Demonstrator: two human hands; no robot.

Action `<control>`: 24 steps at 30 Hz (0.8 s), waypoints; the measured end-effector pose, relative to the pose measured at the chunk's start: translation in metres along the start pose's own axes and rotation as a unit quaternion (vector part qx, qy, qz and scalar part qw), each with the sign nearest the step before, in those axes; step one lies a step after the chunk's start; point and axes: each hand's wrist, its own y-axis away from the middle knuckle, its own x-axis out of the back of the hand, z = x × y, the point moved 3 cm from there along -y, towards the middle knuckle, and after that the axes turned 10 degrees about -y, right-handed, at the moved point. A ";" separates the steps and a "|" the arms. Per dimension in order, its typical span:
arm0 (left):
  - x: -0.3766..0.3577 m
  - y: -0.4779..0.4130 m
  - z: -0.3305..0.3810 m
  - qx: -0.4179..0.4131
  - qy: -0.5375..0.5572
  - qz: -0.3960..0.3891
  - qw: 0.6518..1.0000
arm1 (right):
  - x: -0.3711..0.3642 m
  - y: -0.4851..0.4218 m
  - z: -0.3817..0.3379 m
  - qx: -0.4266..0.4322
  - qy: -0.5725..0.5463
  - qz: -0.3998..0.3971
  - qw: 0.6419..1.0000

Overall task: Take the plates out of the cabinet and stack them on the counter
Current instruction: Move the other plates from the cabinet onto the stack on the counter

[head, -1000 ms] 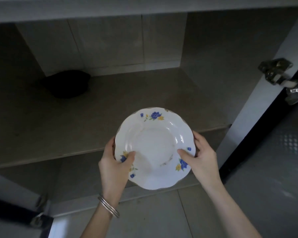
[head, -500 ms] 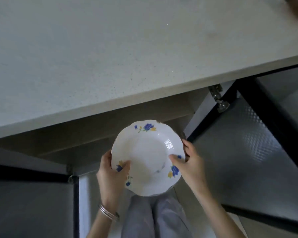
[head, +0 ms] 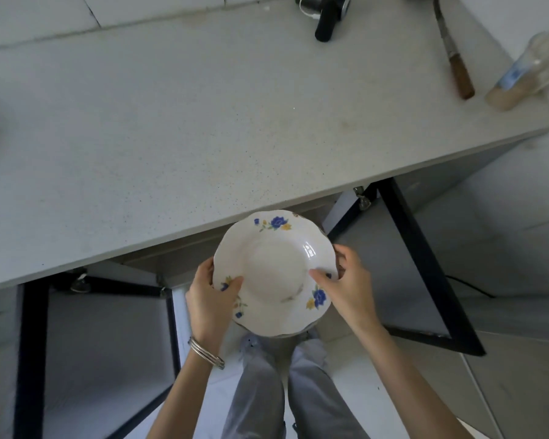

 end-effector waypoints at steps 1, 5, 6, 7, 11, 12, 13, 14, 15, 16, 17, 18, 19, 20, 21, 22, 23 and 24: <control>0.006 0.003 0.005 0.001 0.000 0.002 1.000 | 0.002 0.003 -0.008 0.004 0.002 -0.003 1.000; 0.025 0.009 0.020 -0.003 -0.005 0.010 1.000 | 0.005 0.010 -0.035 0.022 0.018 -0.011 1.000; 0.029 0.009 0.022 -0.003 -0.005 0.012 1.000 | 0.005 0.010 -0.041 0.026 0.020 -0.011 0.999; 0.033 0.010 0.025 -0.002 -0.003 0.016 1.000 | 0.006 0.012 -0.046 0.030 0.021 -0.012 0.999; 0.046 0.014 0.031 0.003 0.010 0.032 0.999 | 0.006 0.016 -0.062 0.051 0.021 -0.018 0.998; 0.048 0.016 0.032 0.006 0.017 0.032 0.999 | 0.007 0.017 -0.065 0.056 0.020 -0.019 0.998; 0.050 0.019 0.032 0.010 0.026 0.033 0.999 | 0.007 0.018 -0.068 0.060 0.021 -0.020 0.998; 0.052 0.022 0.032 0.015 0.035 0.034 0.999 | 0.008 0.019 -0.070 0.063 0.024 -0.022 0.997; 0.054 0.025 0.031 0.019 0.044 0.036 0.998 | 0.009 0.020 -0.071 0.068 0.026 -0.024 0.997; 0.055 0.029 0.030 0.026 0.056 0.038 0.997 | 0.009 0.020 -0.072 0.073 0.029 -0.028 0.997; 0.056 0.033 0.029 0.036 0.075 0.039 0.996 | 0.010 0.021 -0.073 0.078 0.032 -0.034 0.996; 0.057 0.038 0.026 0.050 0.097 0.039 0.993 | 0.010 0.022 -0.075 0.082 0.034 -0.043 0.995; 0.057 0.043 0.023 0.066 0.118 0.041 0.990 | 0.010 0.023 -0.076 0.086 0.036 -0.054 0.994; 0.058 0.049 0.021 0.085 0.137 0.046 0.986 | 0.009 0.023 -0.078 0.089 0.039 -0.067 0.993; 0.060 0.055 0.018 0.099 0.154 0.054 0.982 | 0.007 0.024 -0.080 0.091 0.043 -0.080 0.992; 0.062 0.061 0.014 0.110 0.168 0.065 0.977 | 0.005 0.026 -0.082 0.093 0.047 -0.094 0.990; 0.064 0.066 0.010 0.116 0.178 0.079 0.974 | 0.002 0.026 -0.083 0.098 0.050 -0.107 0.988; 0.067 0.072 0.006 0.121 0.183 0.093 0.971 | -0.002 0.028 -0.084 0.102 0.053 -0.121 0.986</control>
